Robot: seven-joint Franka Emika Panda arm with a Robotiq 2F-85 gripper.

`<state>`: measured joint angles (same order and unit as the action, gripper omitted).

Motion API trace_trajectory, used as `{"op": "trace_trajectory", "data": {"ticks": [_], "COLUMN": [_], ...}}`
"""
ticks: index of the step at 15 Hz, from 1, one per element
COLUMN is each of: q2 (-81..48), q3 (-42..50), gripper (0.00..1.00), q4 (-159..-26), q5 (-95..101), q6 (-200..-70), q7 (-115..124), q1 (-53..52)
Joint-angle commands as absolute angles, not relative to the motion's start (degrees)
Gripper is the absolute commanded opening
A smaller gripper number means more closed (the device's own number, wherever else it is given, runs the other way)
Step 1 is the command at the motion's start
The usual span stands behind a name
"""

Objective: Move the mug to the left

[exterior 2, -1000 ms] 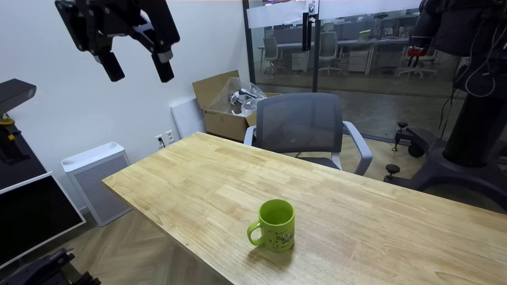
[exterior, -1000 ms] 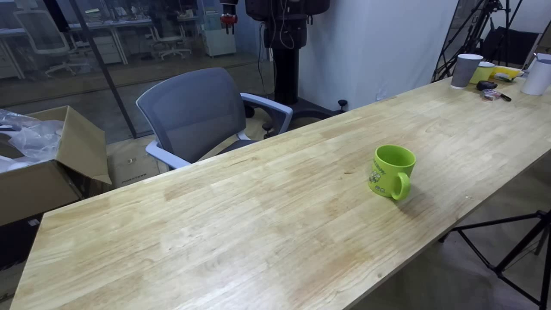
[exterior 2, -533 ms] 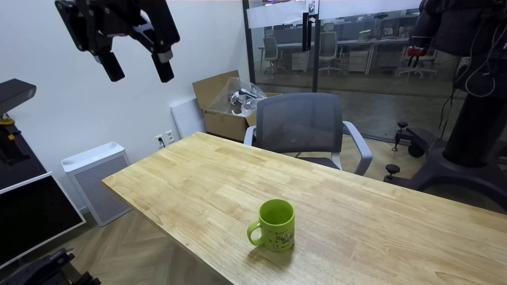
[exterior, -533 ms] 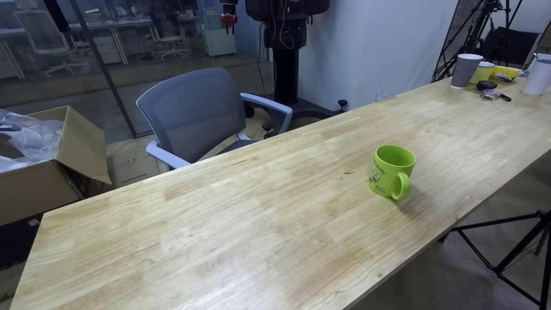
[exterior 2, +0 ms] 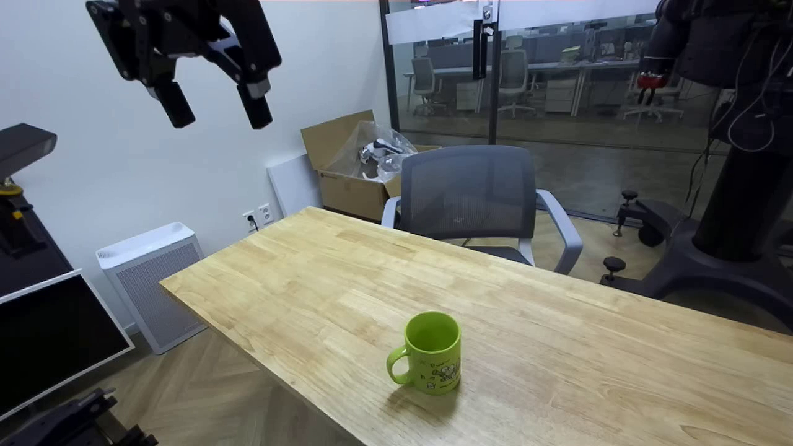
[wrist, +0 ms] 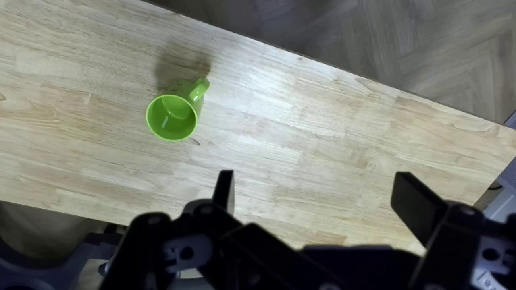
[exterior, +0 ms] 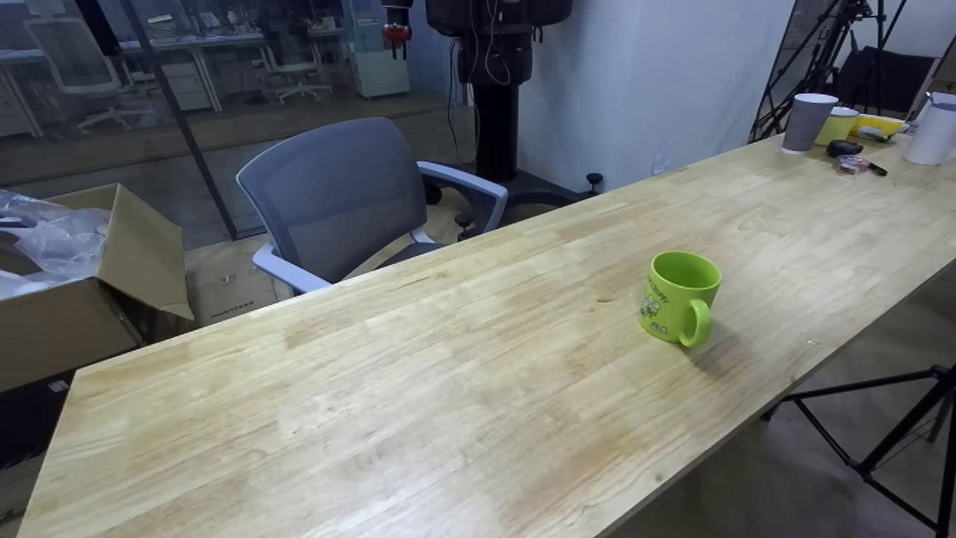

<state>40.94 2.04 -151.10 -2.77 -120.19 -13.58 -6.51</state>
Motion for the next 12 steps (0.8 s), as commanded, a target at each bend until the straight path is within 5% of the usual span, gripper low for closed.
{"op": "trace_trajectory", "data": {"ticks": [1, 12], "q2": [40.0, 22.9], "q3": [2.0, 6.4], "gripper": [1.00, 1.00], "q4": [-150.2, -145.1], "q5": [-1.7, -1.8], "q6": [-121.2, -133.4], "q7": [-14.0, -14.6], "q1": [-6.1, -2.0]}}
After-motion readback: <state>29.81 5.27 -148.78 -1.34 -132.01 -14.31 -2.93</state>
